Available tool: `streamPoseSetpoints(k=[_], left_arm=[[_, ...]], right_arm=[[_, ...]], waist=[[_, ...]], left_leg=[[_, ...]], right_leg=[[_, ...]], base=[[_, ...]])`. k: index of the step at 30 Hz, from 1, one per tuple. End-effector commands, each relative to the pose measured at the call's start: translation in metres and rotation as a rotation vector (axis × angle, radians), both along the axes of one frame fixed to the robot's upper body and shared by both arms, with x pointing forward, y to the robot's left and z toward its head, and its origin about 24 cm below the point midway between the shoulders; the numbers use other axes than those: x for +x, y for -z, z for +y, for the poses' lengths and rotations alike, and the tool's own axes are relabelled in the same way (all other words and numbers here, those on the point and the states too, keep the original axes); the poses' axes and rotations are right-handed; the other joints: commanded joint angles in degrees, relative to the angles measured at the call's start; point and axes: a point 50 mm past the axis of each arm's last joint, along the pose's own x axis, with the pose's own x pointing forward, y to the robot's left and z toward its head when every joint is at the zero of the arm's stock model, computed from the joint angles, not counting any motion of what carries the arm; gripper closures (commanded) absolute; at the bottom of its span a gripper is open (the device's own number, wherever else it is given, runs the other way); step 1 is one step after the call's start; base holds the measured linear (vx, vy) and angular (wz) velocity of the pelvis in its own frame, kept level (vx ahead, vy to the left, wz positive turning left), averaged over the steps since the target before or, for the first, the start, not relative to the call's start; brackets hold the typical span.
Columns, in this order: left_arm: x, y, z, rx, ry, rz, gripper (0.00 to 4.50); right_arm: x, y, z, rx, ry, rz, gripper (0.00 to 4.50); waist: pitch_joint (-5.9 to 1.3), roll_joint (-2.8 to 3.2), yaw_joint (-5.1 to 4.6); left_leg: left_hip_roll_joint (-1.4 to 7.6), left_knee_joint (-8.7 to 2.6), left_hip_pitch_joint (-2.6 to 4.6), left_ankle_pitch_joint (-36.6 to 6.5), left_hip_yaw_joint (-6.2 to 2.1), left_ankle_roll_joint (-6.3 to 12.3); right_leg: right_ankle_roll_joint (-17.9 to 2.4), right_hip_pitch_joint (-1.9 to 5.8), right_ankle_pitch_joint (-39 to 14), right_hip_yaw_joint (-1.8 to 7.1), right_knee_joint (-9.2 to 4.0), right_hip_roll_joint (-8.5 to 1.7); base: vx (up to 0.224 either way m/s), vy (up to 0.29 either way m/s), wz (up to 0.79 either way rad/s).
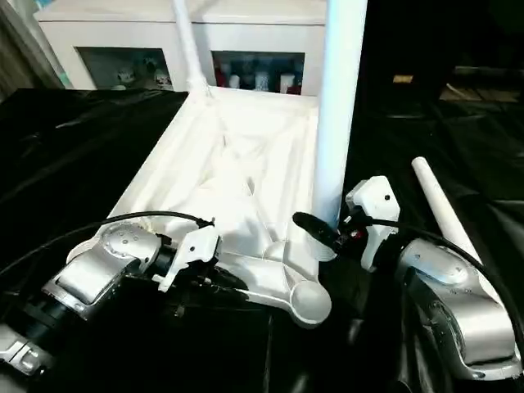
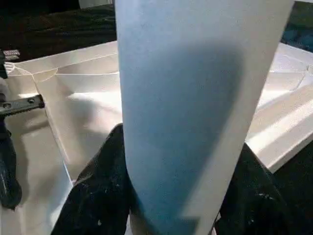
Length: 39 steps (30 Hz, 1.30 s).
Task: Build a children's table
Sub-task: Insert table leg to table base
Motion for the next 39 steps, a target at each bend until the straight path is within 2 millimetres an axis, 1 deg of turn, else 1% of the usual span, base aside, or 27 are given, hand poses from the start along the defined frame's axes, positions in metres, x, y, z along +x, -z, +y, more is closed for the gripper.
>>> streamPoseSetpoints(k=[1, 2, 4, 5, 6, 7, 8, 9, 10, 11, 13, 15, 17, 18, 19, 20, 21, 22, 26, 27, 30, 32, 33, 35, 37, 38, 39], left_arm=[[-0.002, 0.009, 0.001, 0.060, 0.041, 0.006, 4.39], [-0.002, 0.010, 0.001, 0.081, 0.050, -0.003, 4.46], [-0.001, 0.011, 0.001, 0.087, 0.053, -0.006, 4.46], [-0.001, 0.012, 0.001, 0.097, 0.059, -0.010, 4.46], [-0.001, 0.012, 0.001, 0.100, 0.061, -0.010, 4.46], [-0.001, 0.014, 0.002, 0.119, 0.074, -0.015, 4.46], [-0.001, 0.014, 0.002, 0.127, 0.079, -0.018, 4.46], [-0.002, 0.015, 0.003, 0.140, 0.086, -0.023, 4.46], [-0.002, 0.016, 0.003, 0.147, 0.091, -0.027, 4.46], [-0.002, 0.017, 0.003, 0.157, 0.100, -0.031, 4.46], [-0.004, 0.019, 0.004, 0.174, 0.114, -0.051, 4.46], [-0.004, 0.019, 0.003, 0.179, 0.116, -0.063, 4.46], [-0.001, 0.019, 0.000, 0.155, 0.075, -0.077, 4.05], [0.001, 0.017, -0.001, 0.135, 0.055, -0.063, 4.05], [0.001, 0.016, -0.002, 0.128, 0.050, -0.059, 4.05], [0.001, 0.016, -0.003, 0.121, 0.044, -0.055, 3.94], [0.002, 0.015, -0.003, 0.115, 0.039, -0.057, 3.91], [0.003, 0.015, -0.004, 0.116, 0.036, -0.074, 3.91], [0.005, 0.015, -0.004, 0.121, 0.036, -0.085, 3.91], [0.006, 0.015, -0.004, 0.117, 0.031, -0.085, 4.06], [0.006, 0.015, -0.003, 0.112, 0.026, -0.077, 4.35], [0.006, 0.015, 0.000, 0.131, 0.030, -0.055, 4.44], [0.006, 0.015, 0.000, 0.131, 0.030, -0.055, 4.44], [0.005, 0.017, 0.003, 0.153, 0.037, -0.038, 4.44], [0.004, 0.017, 0.004, 0.160, 0.038, -0.036, 4.44], [0.002, 0.017, 0.007, 0.157, 0.029, -0.026, 4.44], [0.001, 0.017, 0.010, 0.147, 0.014, -0.022, 4.44]], right_arm=[[-0.002, -0.005, -0.002, -0.007, 0.009, -0.024, 2.64], [-0.003, -0.005, -0.002, -0.008, 0.011, -0.024, 2.64], [-0.003, -0.005, -0.002, -0.009, 0.012, -0.024, 2.64], [-0.003, -0.005, -0.003, -0.013, 0.014, -0.024, 2.64], [-0.003, -0.005, -0.003, -0.013, 0.015, -0.025, 2.64], [-0.003, -0.005, -0.003, -0.015, 0.018, -0.026, 2.64], [-0.003, -0.005, -0.003, -0.015, 0.019, -0.026, 2.64], [-0.003, -0.005, -0.003, -0.015, 0.020, -0.027, 2.64], [-0.003, -0.005, -0.003, -0.015, 0.020, -0.027, 2.64], [-0.003, -0.005, -0.003, -0.015, 0.020, -0.028, 2.64], [-0.004, -0.005, -0.002, -0.016, 0.021, -0.029, 2.64], [-0.004, -0.005, -0.002, -0.015, 0.022, -0.030, 2.64], [-0.004, -0.006, -0.002, -0.015, 0.023, -0.031, 2.64], [-0.004, -0.006, -0.002, -0.015, 0.023, -0.032, 2.64], [-0.004, -0.006, -0.002, -0.015, 0.023, -0.032, 2.64], [-0.004, -0.006, -0.002, -0.015, 0.023, -0.032, 2.64], [-0.003, -0.006, -0.002, -0.015, 0.023, -0.032, 2.64], [-0.003, -0.006, -0.002, -0.016, 0.023, -0.033, 2.64], [-0.003, -0.006, -0.002, -0.016, 0.024, -0.034, 2.64], [-0.003, -0.006, -0.002, -0.015, 0.024, -0.034, 2.64], [-0.003, -0.006, -0.002, -0.015, 0.024, -0.034, 2.64], [-0.002, -0.006, -0.002, -0.015, 0.025, -0.034, 2.64], [-0.002, -0.006, -0.002, -0.015, 0.025, -0.034, 2.64], [-0.001, -0.006, -0.002, -0.014, 0.026, -0.036, 2.64], [-0.001, -0.006, -0.002, -0.013, 0.026, -0.039, 2.64], [-0.001, -0.007, -0.001, -0.009, 0.029, -0.047, 2.64], [0.000, -0.008, -0.001, -0.003, 0.033, -0.055, 2.64]], waist=[[-3.07, -0.60, 0.08], [-3.11, -0.37, 0.03], [-3.20, -0.43, 0.02], [-3.20, -0.17, 0.01], [-3.16, -0.24, -0.03], [-3.10, -0.17, -0.01], [-2.96, -0.18, 0.02], [-2.81, -0.16, 0.03], [-2.81, -0.16, 0.03], [-2.60, -0.17, 0.01], [-2.52, -0.09, -0.05], [-2.59, -0.10, -0.09], [-2.57, -0.05, -0.10], [-2.56, -0.02, -0.07], [-2.59, -0.24, -0.13], [-2.61, -0.16, -0.01], [-2.53, -0.18, -0.06], [-2.55, -0.18, -0.11], [-2.56, -0.09, -0.17], [-2.59, -0.09, -0.15], [-2.51, -0.14, -0.16], [-2.49, -0.13, -0.21], [-2.54, -0.14, -0.27], [-2.58, -0.04, -0.24], [-2.57, -0.08, -0.20], [-2.73, 0.31, -0.12], [-2.74, 0.14, -0.20]], left_leg=[[5.14, -4.67, 0.49, -3.6, -2.35, 6.10], [5.16, -4.67, 0.51, -2.9, -2.37, 6.55], [5.24, -4.66, 0.50, -2.2, -2.40, 6.85], [5.32, -4.64, 0.54, -1.9, -2.43, 7.19], [5.35, -4.68, 0.56, -2.1, -2.38, 7.16], [5.38, -4.73, 0.57, -2.9, -2.39, 6.98], [5.44, -4.85, 0.74, -4.0, -2.31, 6.60], [5.50, -5.00, 0.81, -5.4, -2.30, 5.98], [5.50, -5.00, 0.81, -5.4, -2.30, 5.98], [5.51, -5.19, 0.77, -6.9, -2.34, 5.13], [5.54, -5.34, 0.90, -8.0, -2.38, 4.36], [5.52, -5.33, 0.88, -7.5, -2.39, 4.14], [5.50, -5.32, 0.93, -7.4, -2.30, 4.09], [5.49, -5.32, 1.00, -7.5, -2.28, 4.06], [5.48, -5.34, 1.03, -7.6, -2.20, 4.03], [5.47, -5.31, 1.02, -7.3, -2.20, 4.10], [5.48, -5.41, 0.86, -7.2, -2.25, 4.20], [5.48, -5.44, 0.83, -7.5, -2.27, 4.31], [5.51, -5.45, 0.85, -7.4, -2.21, 4.54], [5.51, -5.44, 0.89, -7.4, -2.19, 4.56], [5.53, -5.54, 0.81, -8.0, -2.17, 4.47], [5.50, -5.58, 0.76, -8.1, -2.18, 4.35], [5.48, -5.60, 0.69, -8.0, -2.22, 4.34], [5.47, -5.59, 0.88, -8.5, -2.14, 4.26], [5.49, -5.63, 0.82, -8.2, -2.15, 4.17], [5.48, -5.59, 0.82, -7.8, -2.21, 4.14], [5.51, -5.62, 0.74, -7.8, -2.22, 4.12]], right_leg=[[-17.3, 2.86, 0.7, 2.86, -3.91, -5.77], [-17.3, 2.86, 2.0, 2.80, -3.84, -5.67], [-17.4, 2.97, 3.4, 2.75, -3.64, -5.74], [-17.8, 2.93, 4.4, 2.68, -3.54, -5.78], [-17.9, 2.91, 4.4, 2.67, -3.57, -5.78], [-18.1, 2.92, 3.7, 2.68, -3.67, -5.84], [-18.2, 2.77, 2.2, 2.72, -3.90, -5.81], [-18.1, 2.78, 0.1, 2.76, -4.12, -5.85], [-18.1, 2.78, 0.1, 2.76, -4.12, -5.85], [-17.8, 2.86, -2.7, 2.84, -4.40, -5.95], [-17.2, 2.84, -5.1, 2.91, -4.62, -5.99], [-17.0, 2.85, -4.8, 2.97, -4.59, -5.97], [-17.1, 2.70, -4.7, 2.97, -4.62, -5.92], [-17.1, 2.65, -4.9, 2.99, -4.69, -5.91], [-17.2, 2.65, -5.0, 2.99, -4.70, -5.85], [-16.9, 2.66, -5.5, 3.00, -4.69, -5.95], [-16.9, 2.74, -5.8, 2.97, -4.73, -6.01], [-16.5, 2.68, -6.7, 2.95, -4.81, -6.00], [-16.2, 2.58, -6.3, 2.97, -4.88, -5.99], [-16.2, 2.55, -6.2, 2.98, -4.88, -6.01], [-16.1, 2.57, -7.3, 3.00, -4.99, -6.07], [-16.0, 2.53, -8.0, 2.99, -5.04, -6.08], [-15.9, 2.66, -8.1, 2.96, -5.01, -6.11], [-15.7, 2.53, -9.3, 3.04, -5.20, -6.11], [-15.6, 2.54, -9.4, 3.06, -5.24, -6.11], [-15.7, 2.60, -8.8, 3.01, -5.09, -6.11], [-15.8, 2.65, -8.4, 2.97, -5.07, -6.11]], base=[[0.000, 0.000, 0.00], [0.000, 0.000, 0.00], [0.000, 0.000, 0.00], [0.000, 0.000, 0.00], [0.000, 0.000, 0.00], [0.000, 0.000, 0.00], [0.000, 0.000, 0.00], [0.000, 0.000, 0.00], [0.000, 0.000, 0.00], [0.000, 0.000, 0.00], [0.000, 0.000, 0.00], [0.000, 0.000, 0.00], [0.000, 0.000, 0.00], [0.000, 0.000, 0.00], [0.000, 0.000, 0.00], [0.000, 0.000, 0.00], [0.000, 0.000, 0.00], [0.000, 0.000, 0.00], [0.000, 0.000, 0.00], [0.000, 0.000, 0.00], [0.000, 0.000, 0.00], [0.000, 0.000, 0.00], [0.000, 0.000, 0.00], [0.000, 0.000, 0.00], [0.000, 0.000, 0.00], [0.000, 0.000, 0.00], [0.000, 0.000, 0.00]])
